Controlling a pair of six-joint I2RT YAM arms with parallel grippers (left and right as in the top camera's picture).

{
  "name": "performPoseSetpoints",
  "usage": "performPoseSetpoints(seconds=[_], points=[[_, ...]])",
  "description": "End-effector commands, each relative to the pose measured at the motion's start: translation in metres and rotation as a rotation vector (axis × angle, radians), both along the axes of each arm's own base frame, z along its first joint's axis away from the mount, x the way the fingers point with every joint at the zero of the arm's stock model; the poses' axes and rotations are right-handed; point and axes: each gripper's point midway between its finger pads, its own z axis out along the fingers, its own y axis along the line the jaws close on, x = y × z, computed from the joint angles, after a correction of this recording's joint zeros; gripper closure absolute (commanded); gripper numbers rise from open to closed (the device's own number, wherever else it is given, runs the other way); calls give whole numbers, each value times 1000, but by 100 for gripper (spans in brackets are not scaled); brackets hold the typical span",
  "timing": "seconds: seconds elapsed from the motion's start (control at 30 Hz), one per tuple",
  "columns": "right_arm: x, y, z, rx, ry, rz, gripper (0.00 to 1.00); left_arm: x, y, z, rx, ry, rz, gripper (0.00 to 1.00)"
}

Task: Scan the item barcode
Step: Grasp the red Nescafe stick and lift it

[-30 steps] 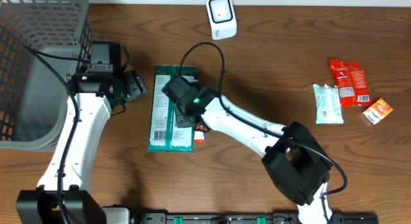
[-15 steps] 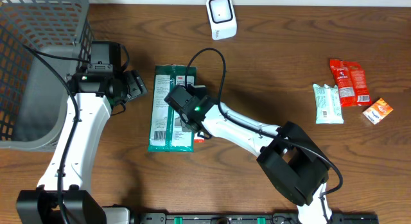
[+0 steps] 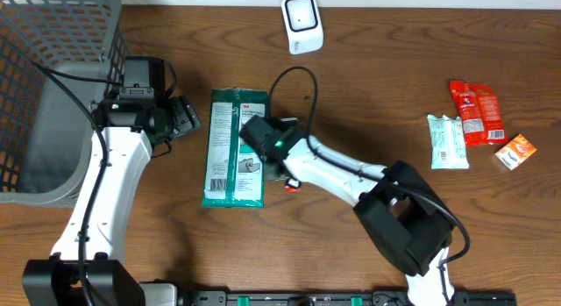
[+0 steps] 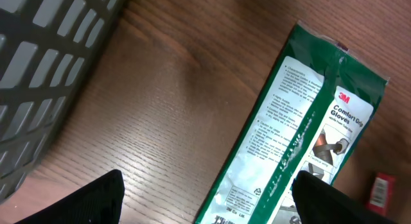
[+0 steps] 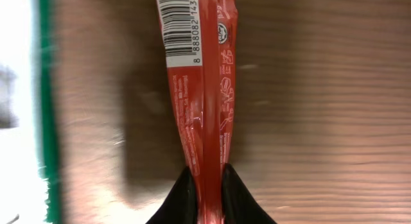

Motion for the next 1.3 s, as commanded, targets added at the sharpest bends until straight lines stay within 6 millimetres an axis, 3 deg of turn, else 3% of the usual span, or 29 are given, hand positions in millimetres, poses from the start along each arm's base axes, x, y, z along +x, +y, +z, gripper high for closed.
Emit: performPoseSetpoints(seconds=[0.0,0.17,0.27,0.33,0.43,0.57,0.67,0.87,1.03,1.1,1.27], points=[[9,-33,-6,-78,26,-12,94,-1,2,-2,4,6,13,16],[13,-63,-6,-153,99,94,77,-1,2,-2,4,6,13,16],[18,-72,-6,-153,104,67,77,-1,2,-2,4,6,13,16],[23,-73,-4,-150,98,82,75,-1,2,-2,4,6,13,16],[32,-68,10,-169,103,196,64,-1,2,-2,4,6,13,16],[22,-62,25,-152,166,208,59,-1,2,-2,5,6,13,16],[7,-53,20,-80,239,210,62,-1,2,-2,4,6,13,16],[-7,-66,-1,-113,253,154,66,-1,2,-2,4,6,13,16],[-6,-73,-11,-140,230,152,86,-1,2,-2,4,6,13,16],[-6,-73,-11,-139,230,152,99,-1,2,-2,4,6,13,16],[-4,-66,-3,-88,223,131,99,-1,2,-2,5,6,13,16]])
